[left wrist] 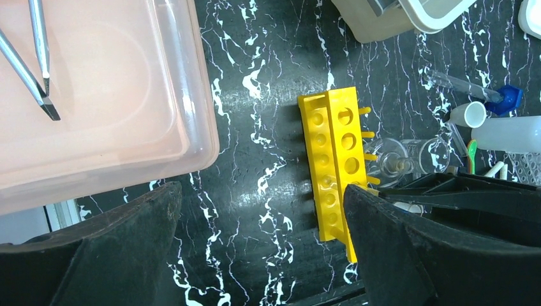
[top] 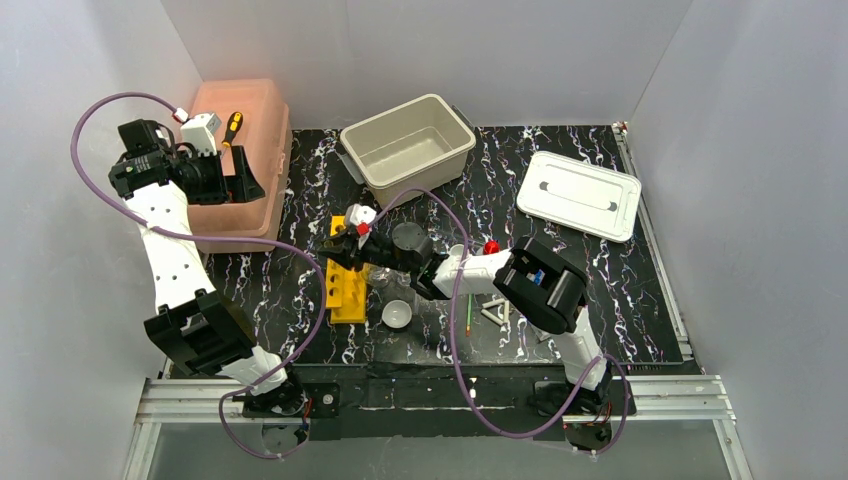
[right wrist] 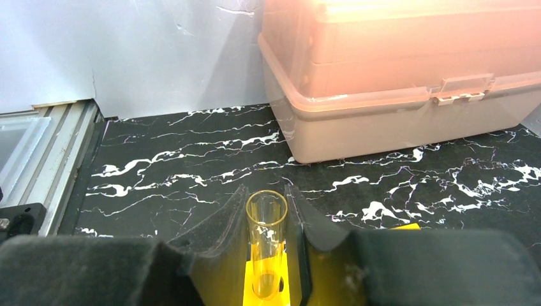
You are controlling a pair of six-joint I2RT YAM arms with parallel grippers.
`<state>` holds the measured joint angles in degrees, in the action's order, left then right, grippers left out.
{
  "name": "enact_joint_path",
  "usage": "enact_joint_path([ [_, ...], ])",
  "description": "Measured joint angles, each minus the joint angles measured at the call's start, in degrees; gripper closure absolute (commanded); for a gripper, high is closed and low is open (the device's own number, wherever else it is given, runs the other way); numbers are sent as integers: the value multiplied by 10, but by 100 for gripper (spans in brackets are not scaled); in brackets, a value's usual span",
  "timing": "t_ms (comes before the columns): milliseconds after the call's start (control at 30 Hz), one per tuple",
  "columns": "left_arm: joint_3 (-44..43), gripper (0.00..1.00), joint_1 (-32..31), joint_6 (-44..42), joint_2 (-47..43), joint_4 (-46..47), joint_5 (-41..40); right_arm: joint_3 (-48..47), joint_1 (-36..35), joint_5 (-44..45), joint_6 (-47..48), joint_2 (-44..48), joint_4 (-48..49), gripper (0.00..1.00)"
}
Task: Organize the chemistry lab equipment
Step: Insert the test tube into the slot of the test tube rack, then adjust the test tube rack at the center of the board.
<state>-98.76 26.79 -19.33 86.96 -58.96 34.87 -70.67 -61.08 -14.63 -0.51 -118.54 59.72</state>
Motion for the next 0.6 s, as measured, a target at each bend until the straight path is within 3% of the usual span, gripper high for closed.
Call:
enact_joint_path([
  [133,1,2,0,-2,0,0,-2,4,0,0,-1,0,9,71],
  [333,1,2,0,-5,0,0,-4,3,0,0,-4,0,-2,48],
  [600,0,2,0,-15,-1,-7,-4,2,0,11,10,34,-106,32],
])
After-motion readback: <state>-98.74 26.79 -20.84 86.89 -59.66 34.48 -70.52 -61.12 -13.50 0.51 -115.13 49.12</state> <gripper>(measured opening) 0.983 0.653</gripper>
